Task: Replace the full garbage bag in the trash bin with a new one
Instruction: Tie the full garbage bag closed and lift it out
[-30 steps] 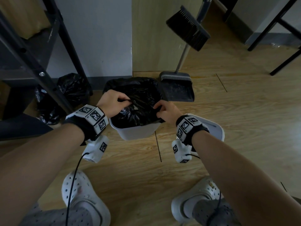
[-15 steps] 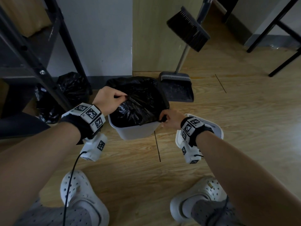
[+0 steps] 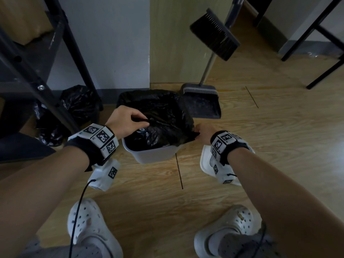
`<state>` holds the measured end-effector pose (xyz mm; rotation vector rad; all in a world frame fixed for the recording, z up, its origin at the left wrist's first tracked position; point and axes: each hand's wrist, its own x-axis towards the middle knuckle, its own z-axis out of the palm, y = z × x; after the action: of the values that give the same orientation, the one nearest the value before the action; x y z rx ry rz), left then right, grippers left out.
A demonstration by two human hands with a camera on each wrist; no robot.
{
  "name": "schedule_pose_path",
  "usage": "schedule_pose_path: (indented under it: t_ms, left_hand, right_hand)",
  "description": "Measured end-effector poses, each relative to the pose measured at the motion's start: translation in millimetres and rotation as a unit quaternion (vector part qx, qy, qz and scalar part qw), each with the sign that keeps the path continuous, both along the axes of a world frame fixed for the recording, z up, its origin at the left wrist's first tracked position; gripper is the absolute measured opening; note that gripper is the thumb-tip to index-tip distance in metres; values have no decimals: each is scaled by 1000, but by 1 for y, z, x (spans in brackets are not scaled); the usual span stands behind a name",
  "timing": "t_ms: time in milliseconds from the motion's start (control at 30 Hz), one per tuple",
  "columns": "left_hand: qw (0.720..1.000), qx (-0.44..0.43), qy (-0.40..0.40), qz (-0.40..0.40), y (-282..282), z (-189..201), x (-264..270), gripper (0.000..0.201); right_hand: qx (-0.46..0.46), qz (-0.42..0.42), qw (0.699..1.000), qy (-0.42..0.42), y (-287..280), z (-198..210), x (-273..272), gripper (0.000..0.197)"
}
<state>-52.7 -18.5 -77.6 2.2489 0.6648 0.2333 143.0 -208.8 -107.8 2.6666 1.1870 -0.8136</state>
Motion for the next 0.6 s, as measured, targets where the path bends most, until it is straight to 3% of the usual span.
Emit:
schedule_pose_path:
  t_ms: [133,300,467,600]
  left_hand:
    - [1000,10,2,14,5,-4,2,16]
    - [999,10,-8,31,16,-3,-5,11]
    - [999,17,-17,49,26,-2,-18,10]
    - [997,19,-16,70,30,-3,-20,14]
  right_hand:
    - [34,-43,996,-72,7,7,16,11]
    - [142,-110,982,-55,32,23,18,18]
    - [278,-51,957,61,54,29,-2,15]
    - [288,-79,948,110,56,37,2,15]
